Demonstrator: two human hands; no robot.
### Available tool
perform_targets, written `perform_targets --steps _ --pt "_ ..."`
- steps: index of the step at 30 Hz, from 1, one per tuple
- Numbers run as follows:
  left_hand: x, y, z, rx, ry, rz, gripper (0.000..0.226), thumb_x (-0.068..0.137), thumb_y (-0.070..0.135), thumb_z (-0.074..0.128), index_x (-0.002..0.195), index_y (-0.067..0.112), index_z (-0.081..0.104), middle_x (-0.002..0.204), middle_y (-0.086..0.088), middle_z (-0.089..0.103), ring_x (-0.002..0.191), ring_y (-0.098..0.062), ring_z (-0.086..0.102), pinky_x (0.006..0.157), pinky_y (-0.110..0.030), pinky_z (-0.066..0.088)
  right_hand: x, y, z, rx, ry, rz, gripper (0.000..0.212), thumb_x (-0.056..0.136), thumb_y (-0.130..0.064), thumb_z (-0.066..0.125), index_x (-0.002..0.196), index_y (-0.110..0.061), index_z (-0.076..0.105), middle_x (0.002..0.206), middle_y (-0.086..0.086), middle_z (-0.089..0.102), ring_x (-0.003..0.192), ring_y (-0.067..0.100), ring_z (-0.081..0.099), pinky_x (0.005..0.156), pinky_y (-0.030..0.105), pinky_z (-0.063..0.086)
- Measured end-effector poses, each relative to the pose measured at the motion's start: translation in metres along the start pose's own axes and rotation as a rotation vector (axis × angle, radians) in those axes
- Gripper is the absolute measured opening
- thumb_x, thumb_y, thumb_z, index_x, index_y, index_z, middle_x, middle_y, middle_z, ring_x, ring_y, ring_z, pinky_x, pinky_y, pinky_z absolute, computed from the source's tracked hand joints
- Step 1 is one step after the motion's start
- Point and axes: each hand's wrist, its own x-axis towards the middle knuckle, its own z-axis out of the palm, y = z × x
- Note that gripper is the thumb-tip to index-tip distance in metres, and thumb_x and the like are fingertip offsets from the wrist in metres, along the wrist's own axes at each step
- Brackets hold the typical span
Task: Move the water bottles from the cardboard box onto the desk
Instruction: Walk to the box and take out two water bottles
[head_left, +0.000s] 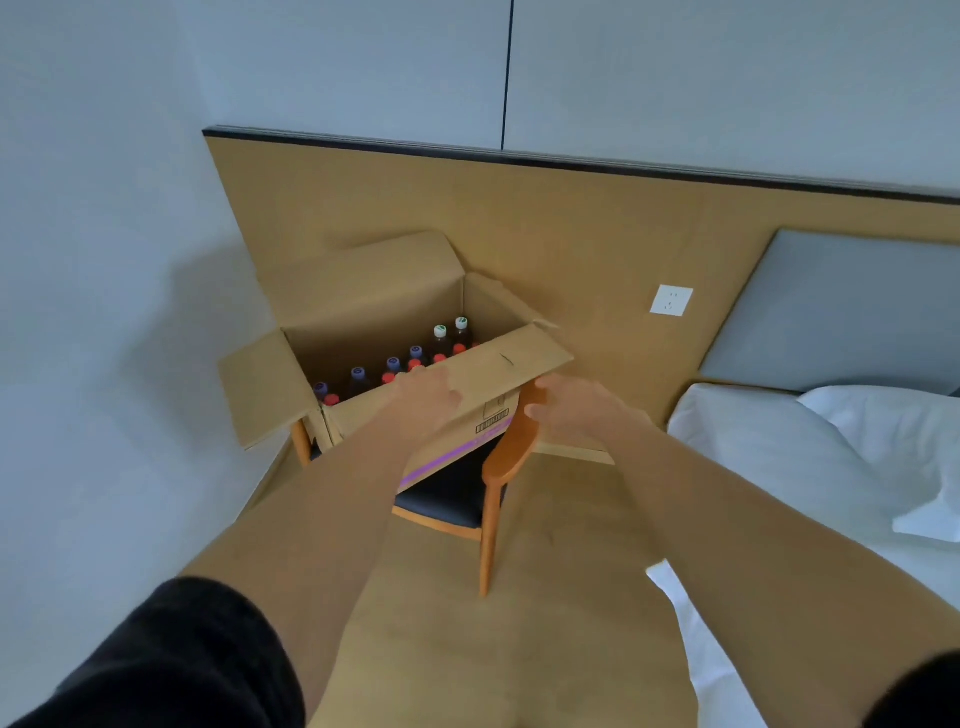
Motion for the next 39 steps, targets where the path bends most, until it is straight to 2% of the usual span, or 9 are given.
perform_targets --steps 2,4,8,18,21,25,27,31,39 --pt "0.013 0.004 -0.002 -0.012 0.049 -0.059 0.039 0.102 0.032 0.045 0.136 0.016 0.054 0.130 -0.014 0.055 0.121 -0.036 0.055 0.100 -0.046 0.044 0.020 0.007 -0.013 -0.015 -0.012 -0.025 0.055 0.097 -0.053 0.052 0.146 -0.028 0.044 0.147 0.004 0.051 0.135 0.029 0.048 0.110 0.046 0.042" --pt "0.026 0.011 -0.005 0.009 0.071 -0.047 0.037 0.101 0.031 0.043 0.133 0.018 0.055 0.124 -0.012 0.055 0.116 -0.035 0.055 0.096 -0.048 0.047 0.037 0.009 -0.022 -0.003 -0.025 -0.030 0.060 0.097 -0.053 0.052 0.151 -0.030 0.039 0.150 0.005 0.048 0.137 0.031 0.046 0.111 0.047 0.042" --pt "0.055 0.000 -0.012 -0.027 0.064 -0.072 0.038 0.099 0.035 0.042 0.132 0.019 0.054 0.130 -0.013 0.055 0.120 -0.036 0.052 0.094 -0.046 0.043 0.070 0.002 -0.032 -0.003 -0.034 -0.115 0.059 0.100 -0.046 0.051 0.154 -0.028 0.035 0.151 0.007 0.047 0.136 0.031 0.045 0.105 0.041 0.042" --pt "0.165 -0.041 -0.021 -0.112 0.055 -0.178 0.048 0.103 0.040 0.042 0.144 0.016 0.047 0.141 -0.015 0.051 0.129 -0.038 0.048 0.106 -0.049 0.043 0.184 -0.037 -0.052 -0.050 -0.055 -0.233 0.059 0.100 -0.047 0.054 0.152 -0.026 0.038 0.147 0.006 0.051 0.135 0.028 0.047 0.105 0.039 0.042" --pt "0.213 -0.058 -0.029 -0.151 0.046 -0.203 0.048 0.103 0.040 0.044 0.144 0.017 0.048 0.142 -0.013 0.053 0.130 -0.036 0.048 0.106 -0.046 0.043 0.233 -0.056 -0.061 -0.072 -0.069 -0.268 0.057 0.099 -0.047 0.055 0.150 -0.025 0.042 0.144 0.005 0.054 0.130 0.026 0.051 0.099 0.036 0.044" --pt "0.267 -0.077 -0.029 -0.166 0.010 -0.220 0.055 0.104 0.044 0.042 0.153 0.021 0.039 0.152 -0.010 0.047 0.138 -0.035 0.043 0.112 -0.047 0.039 0.295 -0.075 -0.066 -0.111 -0.106 -0.293 0.052 0.098 -0.047 0.057 0.144 -0.024 0.048 0.135 0.004 0.058 0.117 0.024 0.055 0.085 0.033 0.043" --pt "0.287 -0.087 -0.026 -0.173 -0.002 -0.225 0.056 0.103 0.045 0.044 0.154 0.022 0.037 0.154 -0.010 0.045 0.139 -0.034 0.042 0.113 -0.048 0.038 0.322 -0.083 -0.060 -0.114 -0.127 -0.298 0.055 0.097 -0.047 0.058 0.146 -0.025 0.046 0.138 0.003 0.057 0.122 0.024 0.055 0.088 0.032 0.043" --pt "0.309 -0.107 -0.008 -0.192 -0.060 -0.253 0.054 0.102 0.045 0.049 0.150 0.020 0.042 0.150 -0.011 0.048 0.135 -0.035 0.047 0.109 -0.048 0.042 0.361 -0.093 -0.036 -0.117 -0.215 -0.307 0.060 0.096 -0.046 0.061 0.149 -0.025 0.044 0.145 0.006 0.053 0.131 0.026 0.051 0.108 0.041 0.043" --pt "0.335 -0.137 0.027 -0.204 -0.138 -0.325 0.058 0.098 0.050 0.054 0.148 0.023 0.043 0.145 -0.010 0.052 0.130 -0.034 0.051 0.104 -0.046 0.045 0.430 -0.104 0.007 -0.180 -0.371 -0.375 0.061 0.097 -0.044 0.061 0.151 -0.024 0.042 0.145 0.009 0.054 0.131 0.028 0.052 0.108 0.039 0.043"
